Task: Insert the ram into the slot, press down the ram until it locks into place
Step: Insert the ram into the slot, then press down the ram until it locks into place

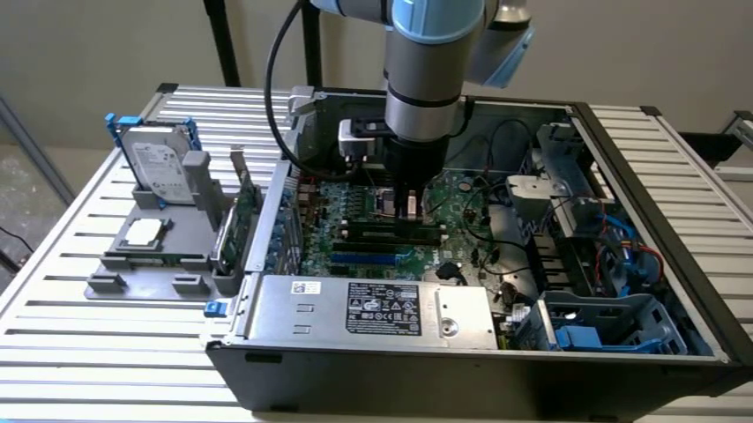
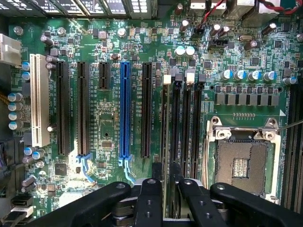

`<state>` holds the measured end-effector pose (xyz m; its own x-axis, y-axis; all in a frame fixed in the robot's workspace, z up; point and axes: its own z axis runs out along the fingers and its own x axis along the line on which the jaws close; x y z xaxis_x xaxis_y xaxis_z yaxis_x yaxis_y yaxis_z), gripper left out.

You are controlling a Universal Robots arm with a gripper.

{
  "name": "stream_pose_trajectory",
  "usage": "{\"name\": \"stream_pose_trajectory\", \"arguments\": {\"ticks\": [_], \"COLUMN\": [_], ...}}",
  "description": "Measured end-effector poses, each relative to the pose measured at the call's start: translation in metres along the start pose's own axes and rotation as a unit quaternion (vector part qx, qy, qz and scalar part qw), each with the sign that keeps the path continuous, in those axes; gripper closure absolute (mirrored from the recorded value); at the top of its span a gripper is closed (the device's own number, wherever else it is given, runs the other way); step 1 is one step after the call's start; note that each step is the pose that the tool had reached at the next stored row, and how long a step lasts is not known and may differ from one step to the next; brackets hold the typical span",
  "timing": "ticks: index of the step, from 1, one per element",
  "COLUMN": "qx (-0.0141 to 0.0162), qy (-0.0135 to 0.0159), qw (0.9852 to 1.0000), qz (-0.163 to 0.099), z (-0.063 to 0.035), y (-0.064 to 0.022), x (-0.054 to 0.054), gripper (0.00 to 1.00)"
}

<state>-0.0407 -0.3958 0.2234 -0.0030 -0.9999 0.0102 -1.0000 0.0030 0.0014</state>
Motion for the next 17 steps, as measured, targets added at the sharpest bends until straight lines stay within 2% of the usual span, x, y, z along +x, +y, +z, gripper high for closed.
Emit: {"name": "stream_pose_trajectory", "arguments": {"ticks": [2, 9, 12, 17], "qx": [0.0, -0.0029, -0.003, -0.0031], "qy": [-0.0001, 0.0001, -0.0001, 0.0], "qw": [1.0, 1.0, 1.0, 1.0], "qz": [0.0, 0.0, 0.0, 0.0], "z": [-0.0028, -0.0236, -0.024, -0.0241], "y": [0.0, 0.0001, 0.0001, 0.0001], "x": [0.0, 0.0, 0.0, 0.0], "gripper": [0.78, 0.78, 0.89, 0.89]}}
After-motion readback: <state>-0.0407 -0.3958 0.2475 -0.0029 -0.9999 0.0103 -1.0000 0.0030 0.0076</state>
